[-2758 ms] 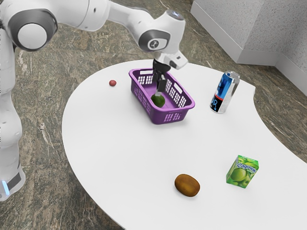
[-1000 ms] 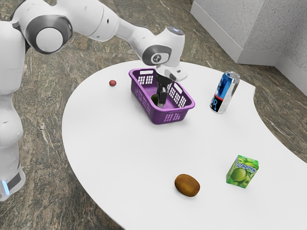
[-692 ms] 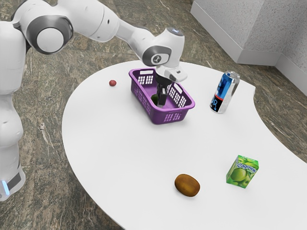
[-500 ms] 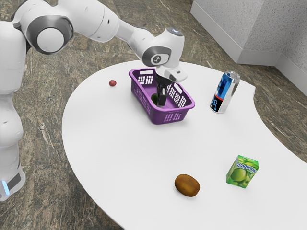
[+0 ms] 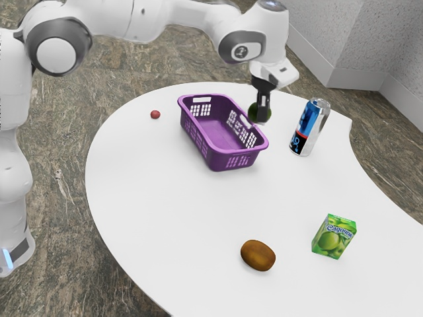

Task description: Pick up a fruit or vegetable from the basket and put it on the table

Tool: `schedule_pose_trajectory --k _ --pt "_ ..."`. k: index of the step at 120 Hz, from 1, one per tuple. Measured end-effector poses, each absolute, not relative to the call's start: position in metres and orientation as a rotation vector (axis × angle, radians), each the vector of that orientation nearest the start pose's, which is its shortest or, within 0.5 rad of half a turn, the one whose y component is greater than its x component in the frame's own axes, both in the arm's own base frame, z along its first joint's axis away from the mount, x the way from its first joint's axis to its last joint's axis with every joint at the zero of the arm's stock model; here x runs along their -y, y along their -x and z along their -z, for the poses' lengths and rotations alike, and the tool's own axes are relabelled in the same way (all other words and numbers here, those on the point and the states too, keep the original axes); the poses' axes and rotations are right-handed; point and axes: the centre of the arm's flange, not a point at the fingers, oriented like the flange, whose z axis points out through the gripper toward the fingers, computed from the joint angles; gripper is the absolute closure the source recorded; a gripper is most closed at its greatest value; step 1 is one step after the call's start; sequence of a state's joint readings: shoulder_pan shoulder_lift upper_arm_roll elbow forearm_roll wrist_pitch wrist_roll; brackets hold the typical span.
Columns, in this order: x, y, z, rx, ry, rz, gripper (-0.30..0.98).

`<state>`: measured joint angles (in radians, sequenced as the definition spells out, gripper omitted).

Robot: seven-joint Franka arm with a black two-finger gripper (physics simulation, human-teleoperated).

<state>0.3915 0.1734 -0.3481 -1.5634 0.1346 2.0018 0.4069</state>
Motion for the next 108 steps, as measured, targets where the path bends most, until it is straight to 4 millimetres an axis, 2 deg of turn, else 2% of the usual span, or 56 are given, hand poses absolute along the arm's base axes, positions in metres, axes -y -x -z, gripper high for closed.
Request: schedule_pose_trajectory --k 6,12,17,26,38,48,67,78,89,97,99,101,105,108 --pt "0.003 -0.652 -0.619 -0.719 2.861 0.476 0.38" --pt "0.047 -0.669 -0.637 -0.840 2.823 0.539 0.37" --pt "0.067 -0.683 -0.628 -0.901 2.819 0.542 0.38" --pt "0.076 -0.707 -0.588 -0.937 2.838 0.494 0.39" --pt "0.079 -0.726 -0.526 -0.949 2.871 0.404 0.40" --pt "0.080 -0.735 -0.497 -0.939 2.891 0.377 0.40" --pt "0.079 -0.740 -0.482 -0.902 2.909 0.385 0.39" --pt "0.079 -0.741 -0.480 -0.888 2.917 0.392 0.21" --pt "0.078 -0.741 -0.481 -0.875 2.921 0.399 0.11" --pt "0.077 -0.739 -0.492 -0.860 2.910 0.420 0.07" --pt "0.074 -0.736 -0.505 -0.847 2.895 0.432 0.06" --pt "0.069 -0.728 -0.528 -0.818 2.872 0.445 0.05" --pt "0.026 -0.694 -0.577 -0.648 2.832 0.398 0.04" --pt "-0.010 -0.660 -0.596 -0.509 2.830 0.323 0.03"
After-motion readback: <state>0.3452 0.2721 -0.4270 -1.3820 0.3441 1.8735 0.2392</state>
